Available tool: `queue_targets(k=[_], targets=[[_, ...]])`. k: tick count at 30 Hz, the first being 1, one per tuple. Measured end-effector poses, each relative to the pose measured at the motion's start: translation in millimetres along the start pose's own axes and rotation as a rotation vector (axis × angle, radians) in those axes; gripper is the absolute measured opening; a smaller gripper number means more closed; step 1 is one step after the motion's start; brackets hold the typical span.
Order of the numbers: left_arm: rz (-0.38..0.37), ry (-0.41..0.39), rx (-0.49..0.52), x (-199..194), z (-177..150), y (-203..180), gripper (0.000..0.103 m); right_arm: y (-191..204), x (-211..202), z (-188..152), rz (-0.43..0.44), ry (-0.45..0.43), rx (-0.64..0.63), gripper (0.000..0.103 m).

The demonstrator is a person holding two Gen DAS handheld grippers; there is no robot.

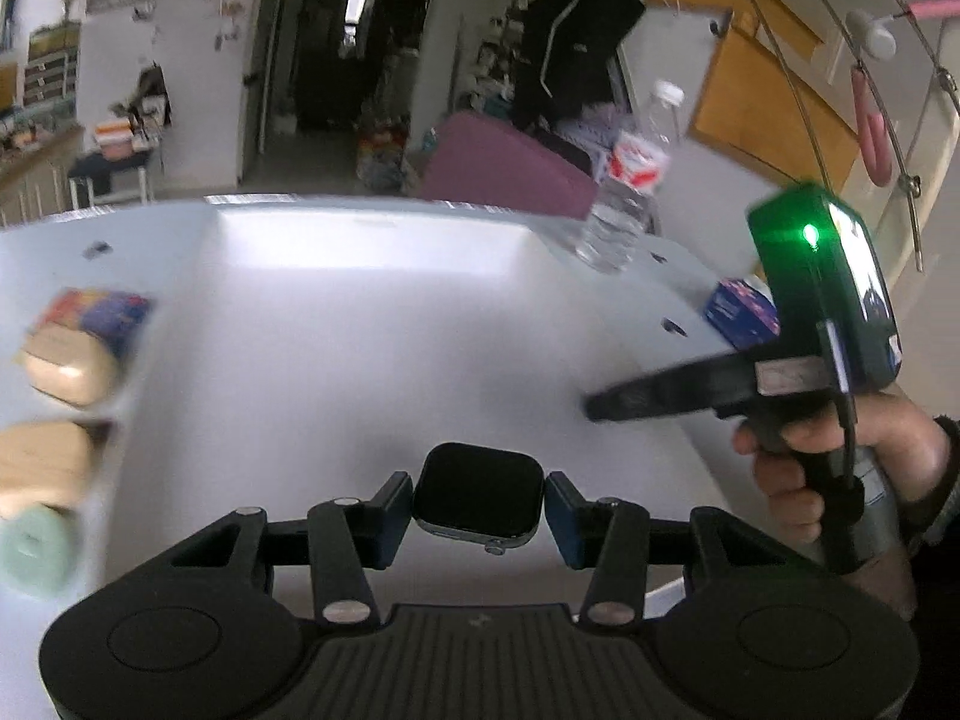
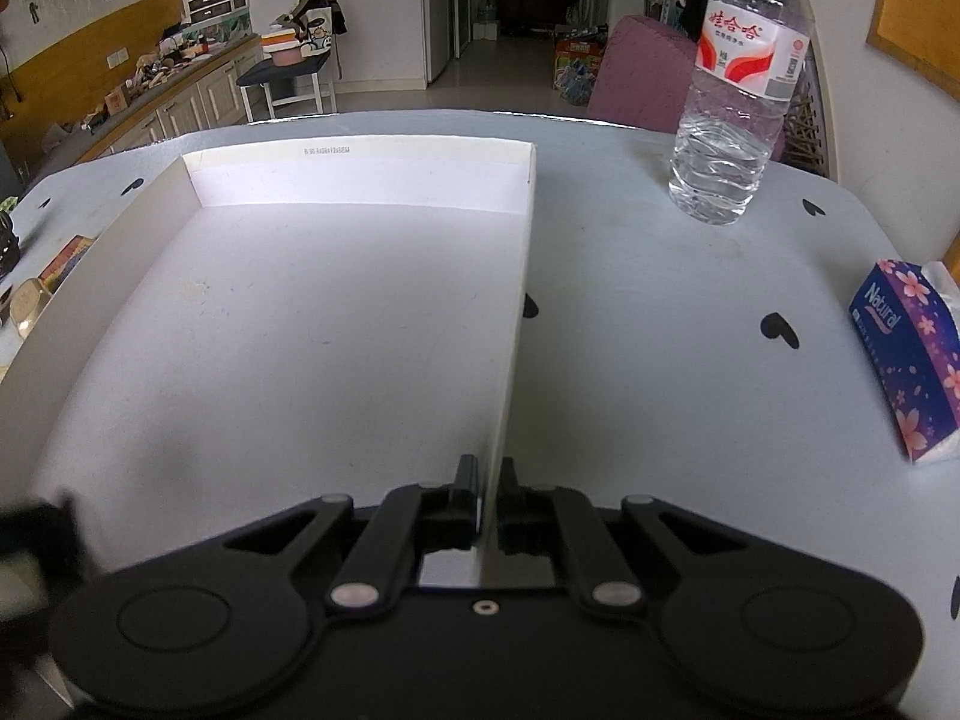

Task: Organize rigid objects
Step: 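Carry the smartwatch into the white tray and open the left tool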

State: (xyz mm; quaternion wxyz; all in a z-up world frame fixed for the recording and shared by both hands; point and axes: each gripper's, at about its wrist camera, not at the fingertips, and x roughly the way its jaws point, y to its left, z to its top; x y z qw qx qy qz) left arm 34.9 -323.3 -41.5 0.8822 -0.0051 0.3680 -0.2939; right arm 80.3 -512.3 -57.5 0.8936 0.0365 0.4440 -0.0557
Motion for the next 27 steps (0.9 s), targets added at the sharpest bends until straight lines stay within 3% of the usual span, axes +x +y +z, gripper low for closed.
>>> queue_targets(k=[9,24,27], targets=[[0.001,0.045,0.003,24.7,-12.6,-32.8,0.049,0.0,0.1,-0.2,0.000,0.000,0.000,0.006],[0.073,0.050,-0.003,33.1,-14.2,-44.1,0.051,0.6,0.8,-1.4,0.001,0.000,0.003,0.006],[0.074,0.034,0.002,32.3,-12.4,-45.3,0.069,0.5,0.8,-1.8,0.001,0.000,0.004,0.006]])
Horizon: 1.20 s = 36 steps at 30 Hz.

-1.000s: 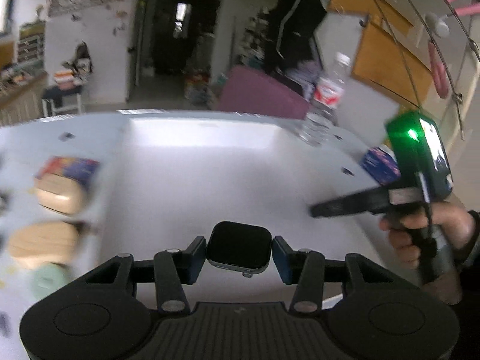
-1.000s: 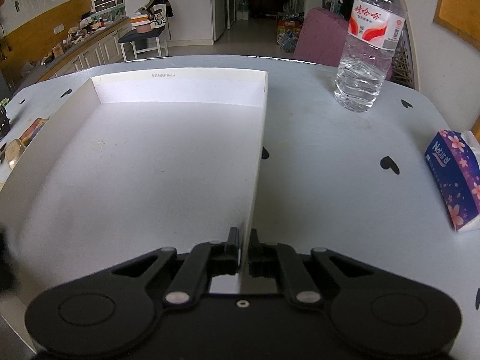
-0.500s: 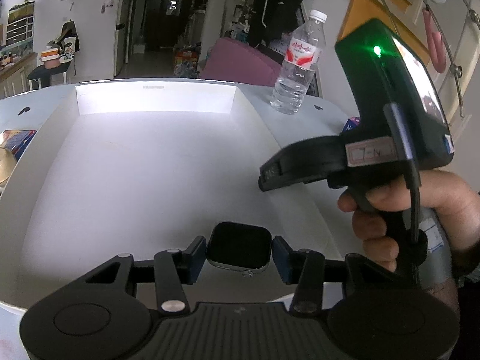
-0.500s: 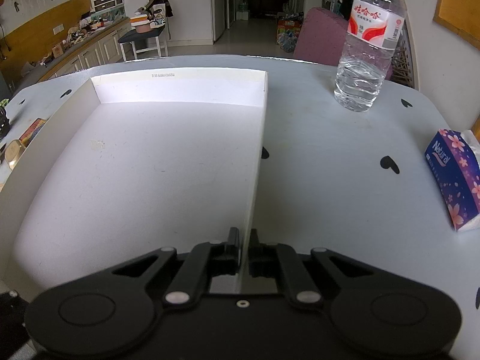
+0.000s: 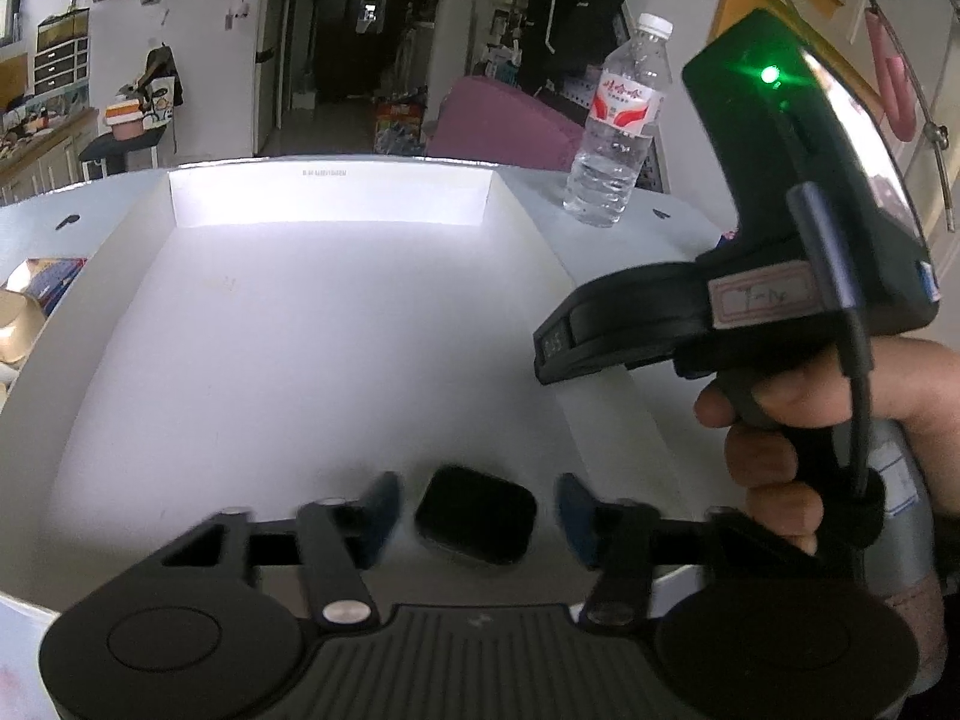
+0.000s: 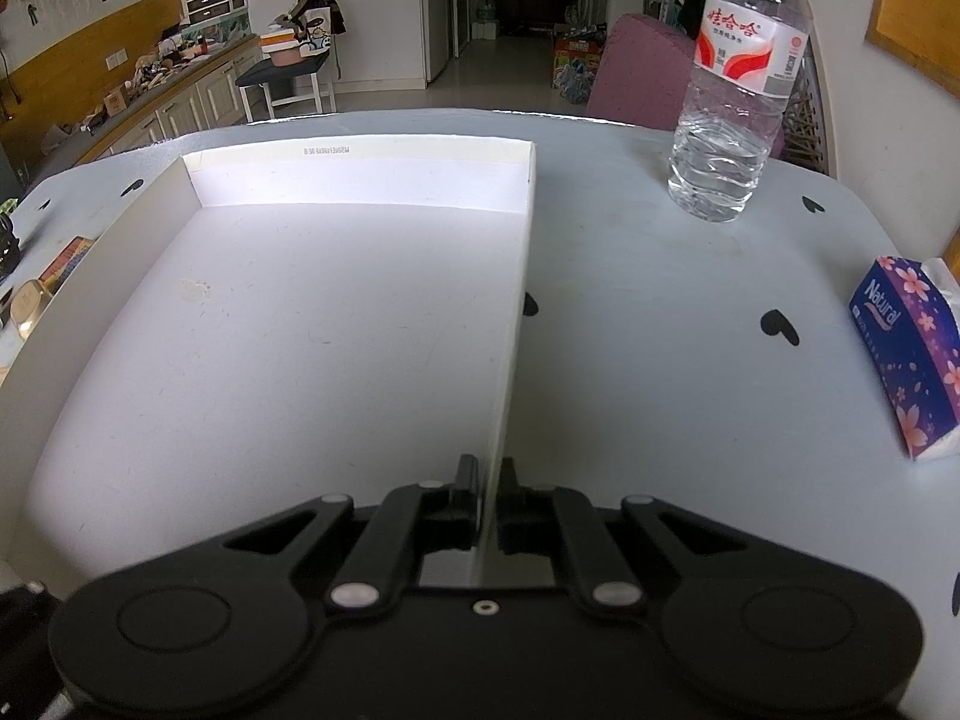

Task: Organize rigid objects
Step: 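Carry the smartwatch into the white tray and open the left tool, then move the left tool back and grasp the pale green round disc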

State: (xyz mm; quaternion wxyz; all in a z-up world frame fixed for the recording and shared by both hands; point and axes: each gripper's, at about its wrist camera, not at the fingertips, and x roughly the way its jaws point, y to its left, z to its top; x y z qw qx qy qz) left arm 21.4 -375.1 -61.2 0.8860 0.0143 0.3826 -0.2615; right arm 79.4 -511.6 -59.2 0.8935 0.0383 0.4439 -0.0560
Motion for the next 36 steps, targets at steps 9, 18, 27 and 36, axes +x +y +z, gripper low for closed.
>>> queue_targets(k=[9,18,27,36], targets=[[0.009,-0.072,0.030,-29.1,-2.6,5.3,0.083,-0.4,0.3,-0.5,0.002,0.000,0.002,0.006],[0.114,-0.259,0.008,-95.2,-0.6,39.5,0.100,-0.3,0.3,-0.5,0.002,0.000,0.002,0.006],[0.297,-0.338,-0.077,-127.1,-6.6,97.9,0.103,-0.2,0.4,-0.6,0.003,0.000,0.002,0.006],[0.458,-0.290,-0.225,-125.8,-27.7,174.5,0.103,-0.3,0.5,-0.6,0.003,0.000,0.002,0.006]])
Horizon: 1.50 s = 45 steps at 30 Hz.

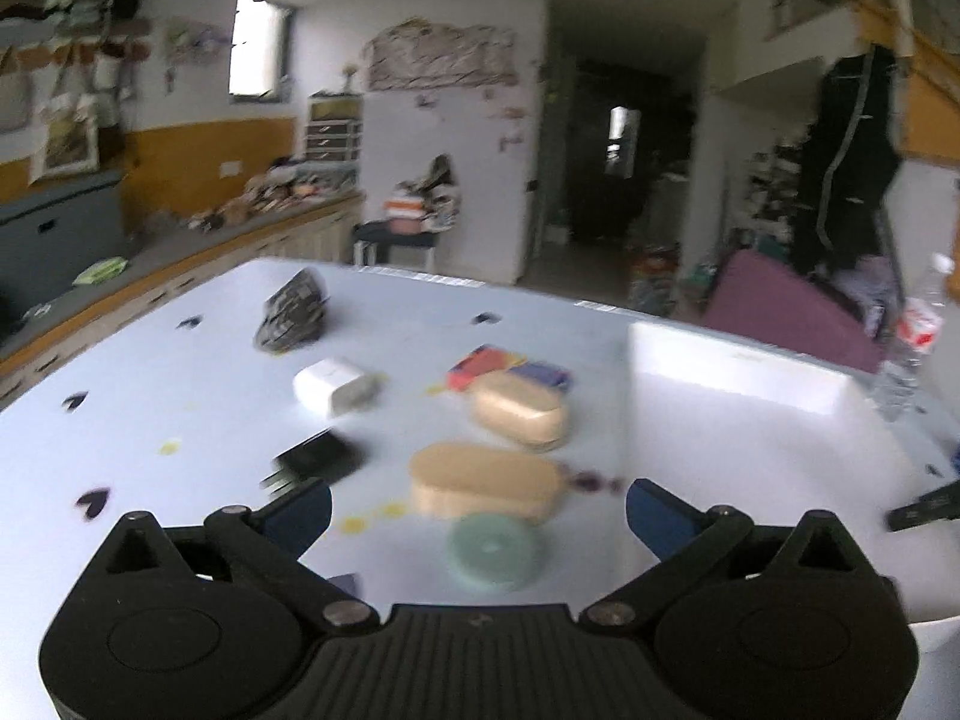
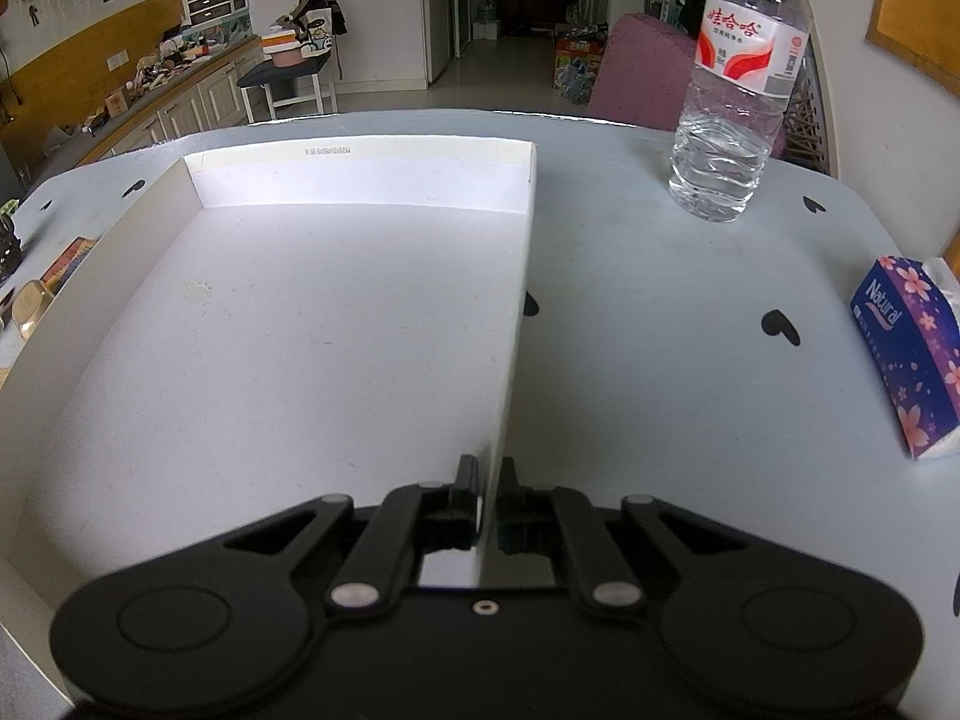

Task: Organize rigid objects
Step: 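Move the left tool back and grasp the pale green round disc, then lower the green disc into the tray beside the watch, open left tool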

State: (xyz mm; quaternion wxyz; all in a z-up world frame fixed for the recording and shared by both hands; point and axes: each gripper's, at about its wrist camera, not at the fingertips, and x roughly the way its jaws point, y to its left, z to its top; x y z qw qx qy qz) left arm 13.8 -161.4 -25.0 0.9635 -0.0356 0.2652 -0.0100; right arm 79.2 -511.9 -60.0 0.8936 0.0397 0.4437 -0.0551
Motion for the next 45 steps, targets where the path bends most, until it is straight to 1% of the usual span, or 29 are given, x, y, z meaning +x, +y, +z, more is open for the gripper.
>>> queue_targets(k=[4,10,12,14,15,16,17,20,21,25,26,27,28,34,36,41,42,45], targets=[[0.024,0.009,0.005,7.6,-7.7,21.5,0.103,0.4,-0.1,-0.1,0.001,0.000,0.001,0.006],[-0.034,0.039,0.060,14.8,-23.2,31.1,0.103,0.8,-0.6,-0.7,0.002,-0.001,0.002,0.006],[-0.064,0.061,0.105,17.4,-29.9,25.9,0.099,1.1,-0.6,-0.8,0.003,-0.001,0.003,0.006],[-0.086,0.084,0.145,23.4,-33.8,18.8,0.087,1.3,-0.6,-0.7,0.003,-0.001,0.004,0.006],[-0.093,0.098,0.159,25.9,-37.1,15.6,0.083,1.5,-0.6,-1.0,0.004,-0.001,0.004,0.006],[-0.098,0.107,0.168,29.2,-37.9,14.8,0.078,1.9,-0.7,-1.0,0.005,-0.001,0.005,0.006],[-0.104,0.115,0.176,32.1,-39.6,14.8,0.076,1.4,-0.6,-1.3,0.005,-0.001,0.005,0.006],[-0.124,0.132,0.198,42.6,-44.1,12.8,0.074,1.3,-0.6,-1.2,0.005,-0.001,0.005,0.006],[-0.129,0.117,0.215,43.6,-44.8,11.0,0.074,1.2,-0.6,-1.3,0.005,-0.001,0.005,0.006],[-0.146,0.101,0.244,55.3,-41.5,3.6,0.074,1.1,-0.5,-1.2,0.005,-0.001,0.005,0.006],[-0.150,0.098,0.251,57.3,-40.8,2.4,0.071,1.1,-0.5,-1.2,0.005,-0.001,0.005,0.006],[-0.162,0.098,0.249,59.0,-39.5,2.0,0.067,1.1,-0.5,-1.2,0.005,-0.001,0.005,0.006],[-0.183,0.099,0.244,60.2,-38.4,2.1,0.060,1.0,-0.5,-1.2,0.005,-0.001,0.005,0.006],[-0.188,0.094,0.237,60.2,-36.7,1.2,0.051,0.8,0.7,-0.5,0.008,-0.003,-0.002,0.006],[-0.184,0.094,0.234,60.0,-36.5,1.5,0.050,1.0,0.3,-0.7,0.008,-0.003,-0.003,0.006],[-0.131,0.093,0.190,55.1,-36.4,5.7,0.050,0.8,0.4,-0.7,0.008,-0.003,-0.002,0.006],[-0.122,0.088,0.176,51.7,-36.3,6.9,0.050,0.8,0.4,-0.7,0.009,-0.003,-0.002,0.006],[-0.130,0.045,0.137,37.0,-29.0,9.2,0.050,1.8,0.2,-0.8,0.005,-0.003,-0.008,0.006]])
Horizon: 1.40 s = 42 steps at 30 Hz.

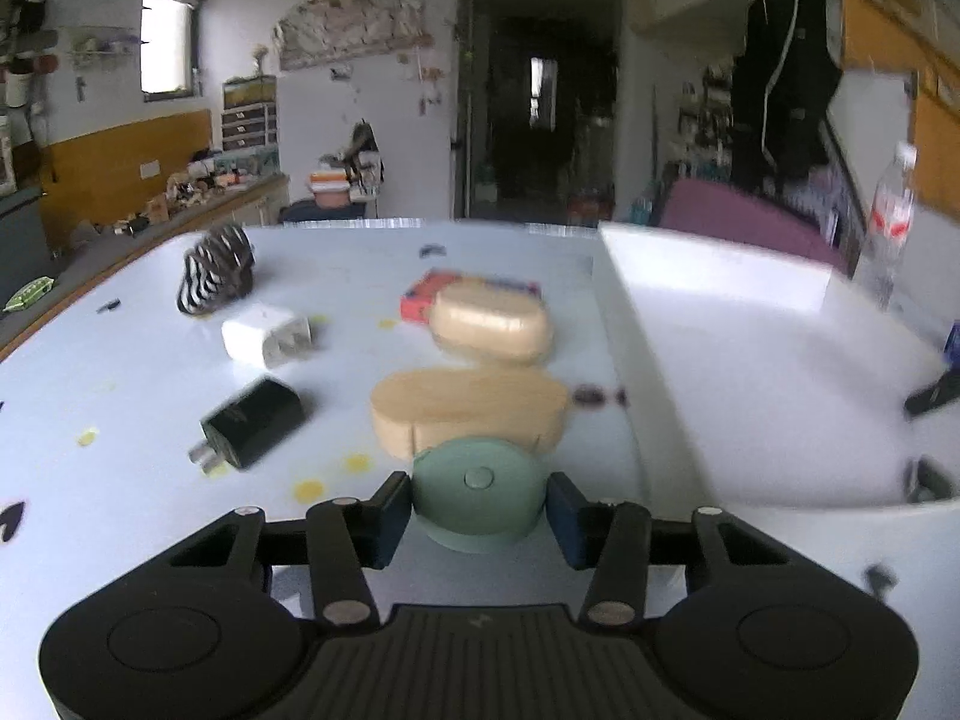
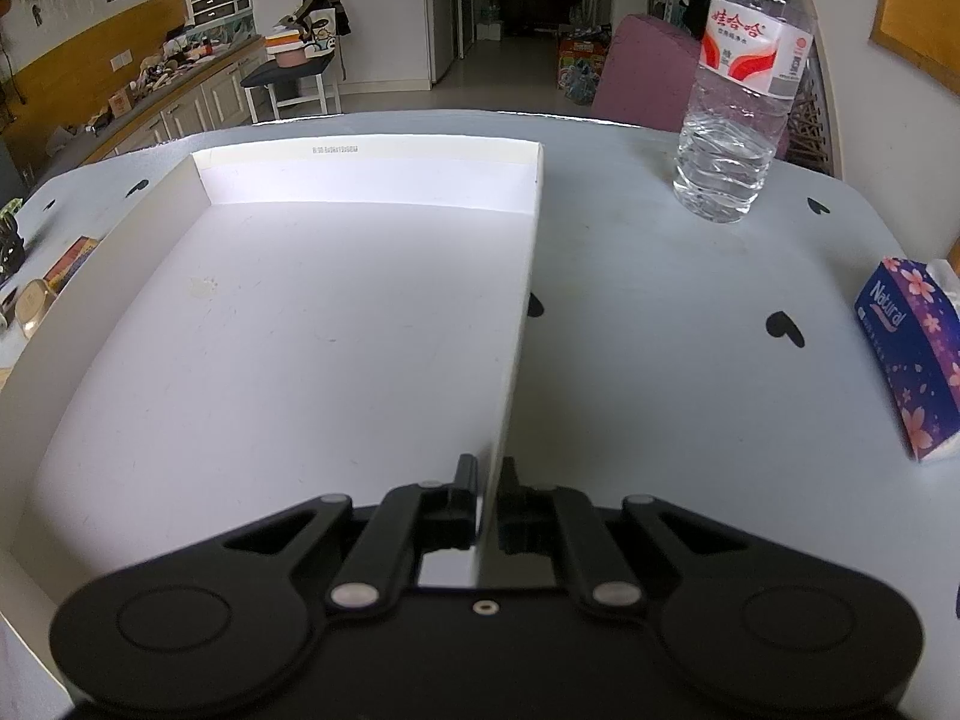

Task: Organize rigid objects
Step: 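Lower the green disc into the tray beside the watch, open left tool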

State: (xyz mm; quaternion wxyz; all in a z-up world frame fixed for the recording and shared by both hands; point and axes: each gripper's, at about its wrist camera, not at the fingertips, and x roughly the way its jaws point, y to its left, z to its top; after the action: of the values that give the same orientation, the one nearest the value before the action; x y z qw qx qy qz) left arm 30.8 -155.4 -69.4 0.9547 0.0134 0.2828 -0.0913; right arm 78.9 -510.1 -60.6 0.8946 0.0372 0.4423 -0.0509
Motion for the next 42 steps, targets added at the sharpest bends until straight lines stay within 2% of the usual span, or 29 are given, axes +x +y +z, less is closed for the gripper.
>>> queue_targets(k=[6,8,13,17,20,24,30,42], targets=[[-0.071,-0.129,-0.008,-39.3,28.0,-19.9,0.050,-0.3,-0.4,-0.1,0.000,-0.001,0.001,0.006],[-0.114,-0.144,0.005,-44.8,34.5,-33.4,0.050,-0.2,-0.5,0.2,-0.001,0.000,-0.001,0.006],[-0.245,-0.085,0.068,-33.9,39.1,-82.4,0.050,0.0,-0.7,0.4,-0.002,-0.001,-0.002,0.006],[-0.324,-0.011,0.112,-15.2,35.6,-119.5,0.050,-0.1,-0.5,0.3,-0.001,0.000,-0.001,0.006],[-0.357,0.050,0.121,-0.3,29.6,-137.8,0.050,-0.2,-0.5,0.3,-0.001,0.000,-0.001,0.006],[-0.371,0.137,0.110,17.8,22.8,-151.4,0.050,-0.2,-0.5,0.3,-0.001,0.000,-0.002,0.006],[-0.359,0.189,0.116,29.6,19.8,-156.4,0.050,-0.4,-0.5,0.3,-0.001,0.000,-0.001,0.006],[-0.356,0.222,0.120,32.8,14.8,-161.0,0.053,-0.2,-0.4,0.2,-0.001,0.000,-0.001,0.006]])
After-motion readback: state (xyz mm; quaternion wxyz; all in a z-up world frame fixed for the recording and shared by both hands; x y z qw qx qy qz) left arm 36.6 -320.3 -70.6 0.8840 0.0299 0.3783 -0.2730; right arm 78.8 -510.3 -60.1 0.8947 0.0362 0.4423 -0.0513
